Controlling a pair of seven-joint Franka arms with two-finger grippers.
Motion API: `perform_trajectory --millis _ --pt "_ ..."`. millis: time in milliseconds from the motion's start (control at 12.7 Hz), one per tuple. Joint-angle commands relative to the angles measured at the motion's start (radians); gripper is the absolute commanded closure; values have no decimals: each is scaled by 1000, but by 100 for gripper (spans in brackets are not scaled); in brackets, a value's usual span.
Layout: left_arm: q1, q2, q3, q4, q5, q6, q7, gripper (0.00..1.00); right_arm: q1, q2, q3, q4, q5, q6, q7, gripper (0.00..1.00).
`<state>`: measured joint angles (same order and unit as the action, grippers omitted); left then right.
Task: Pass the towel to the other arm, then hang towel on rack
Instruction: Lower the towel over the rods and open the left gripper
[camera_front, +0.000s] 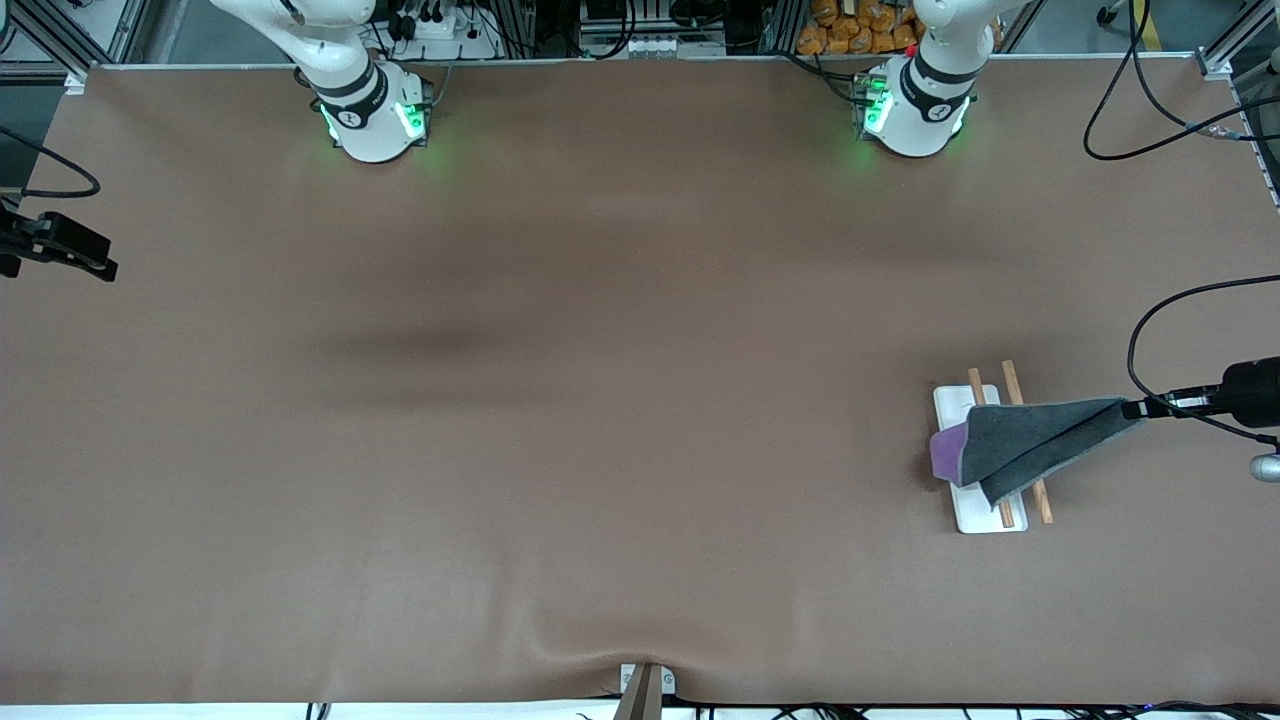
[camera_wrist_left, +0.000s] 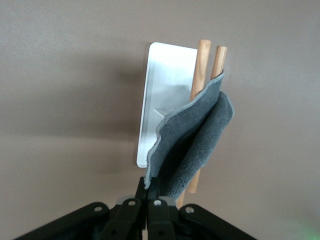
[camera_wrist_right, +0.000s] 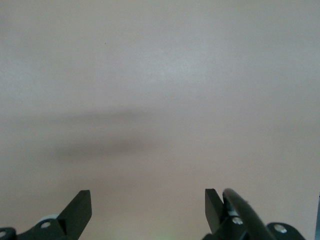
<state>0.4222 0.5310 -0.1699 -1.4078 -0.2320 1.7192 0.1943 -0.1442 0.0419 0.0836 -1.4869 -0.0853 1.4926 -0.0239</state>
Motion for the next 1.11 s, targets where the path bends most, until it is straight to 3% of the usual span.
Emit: perform_trajectory --millis 0,237,474,868,947,1026 --pt "30 12 -10 7 23 -9 48 100 3 -40 5 -35 18 44 45 0" --pt "46 26 -10 7 25 0 79 100 14 -40 -4 -33 24 41 61 0" --pt "64 50 -10 7 25 19 125 100 20 -40 -36 -33 117 31 97 0" --pt "95 86 -8 7 23 43 220 99 21 -43 -36 -35 113 -20 94 0" --pt "95 86 -8 7 23 43 220 90 24 -45 -36 -35 105 -37 91 0" --pt "98 90 -8 7 23 45 220 72 25 -45 -36 -35 102 -44 85 0"
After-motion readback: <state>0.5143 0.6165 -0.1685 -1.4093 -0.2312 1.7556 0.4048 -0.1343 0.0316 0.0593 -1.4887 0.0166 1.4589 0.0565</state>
